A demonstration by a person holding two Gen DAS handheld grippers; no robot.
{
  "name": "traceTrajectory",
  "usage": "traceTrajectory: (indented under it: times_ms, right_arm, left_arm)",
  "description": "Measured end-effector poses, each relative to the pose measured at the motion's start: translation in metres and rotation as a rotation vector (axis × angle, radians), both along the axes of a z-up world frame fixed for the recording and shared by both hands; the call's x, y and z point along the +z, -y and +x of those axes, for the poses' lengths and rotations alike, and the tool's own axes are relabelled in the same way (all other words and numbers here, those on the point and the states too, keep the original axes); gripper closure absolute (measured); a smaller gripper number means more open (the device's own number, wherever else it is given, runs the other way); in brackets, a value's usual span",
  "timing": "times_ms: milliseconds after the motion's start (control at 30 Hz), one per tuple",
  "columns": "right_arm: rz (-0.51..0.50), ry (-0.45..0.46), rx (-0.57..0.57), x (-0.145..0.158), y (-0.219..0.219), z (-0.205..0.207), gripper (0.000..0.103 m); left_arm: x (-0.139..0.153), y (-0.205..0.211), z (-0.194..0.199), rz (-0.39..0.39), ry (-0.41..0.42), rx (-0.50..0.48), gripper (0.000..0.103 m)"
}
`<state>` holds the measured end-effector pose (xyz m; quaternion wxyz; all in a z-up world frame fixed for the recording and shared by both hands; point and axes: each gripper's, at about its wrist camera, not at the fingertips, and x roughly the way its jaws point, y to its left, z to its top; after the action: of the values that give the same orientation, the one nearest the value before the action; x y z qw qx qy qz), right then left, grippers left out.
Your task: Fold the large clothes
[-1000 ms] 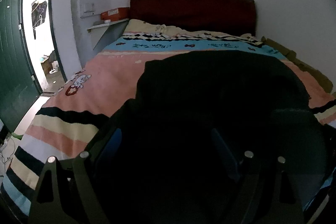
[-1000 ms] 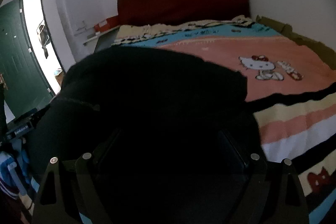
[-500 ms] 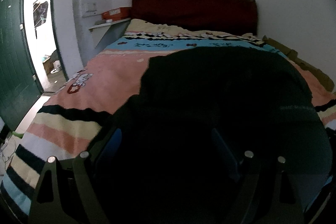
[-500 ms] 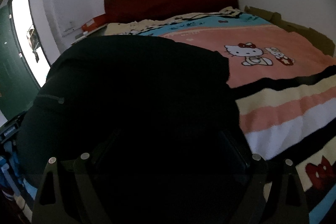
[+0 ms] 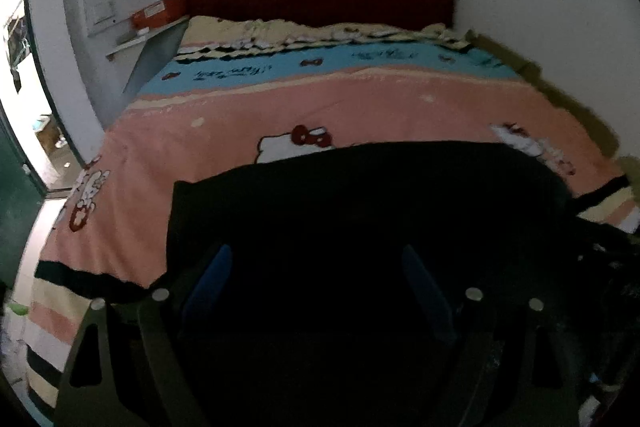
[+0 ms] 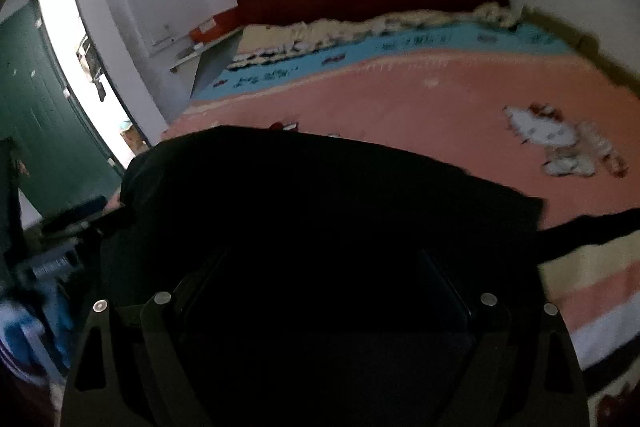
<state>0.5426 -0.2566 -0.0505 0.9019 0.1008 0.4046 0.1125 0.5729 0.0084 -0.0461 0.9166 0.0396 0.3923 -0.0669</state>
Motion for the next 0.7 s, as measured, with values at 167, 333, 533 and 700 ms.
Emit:
traceTrajectory:
  times_ms: [167, 333, 533, 700]
  right_arm:
    - [0.034, -0.052, -0.051, -0.014, 0.010, 0.023, 0.012]
    - [-0.026, -0.065, -0.102, -0.019, 0.031, 0.006, 0.012]
    - [-0.135, -0.022, -0.127, -0.009, 0.044, -0.037, 0.012]
    - [-0.075, 0.022, -0.074, -0.004, 0.043, -0.085, 0.011]
  left_arm:
    - [-0.011, -0.021, 0.014, -0.038, -0.060, 0.045, 0.016]
    - [-0.011, -0.047, -0.015, 0.014, -0.017, 0.114, 0.016]
    - [-0.010, -0.061, -0.070, 0.042, 0.064, 0.120, 0.016]
    - [-0.022, -0.070, -0.103, 0.021, 0.095, 0.131, 0.016]
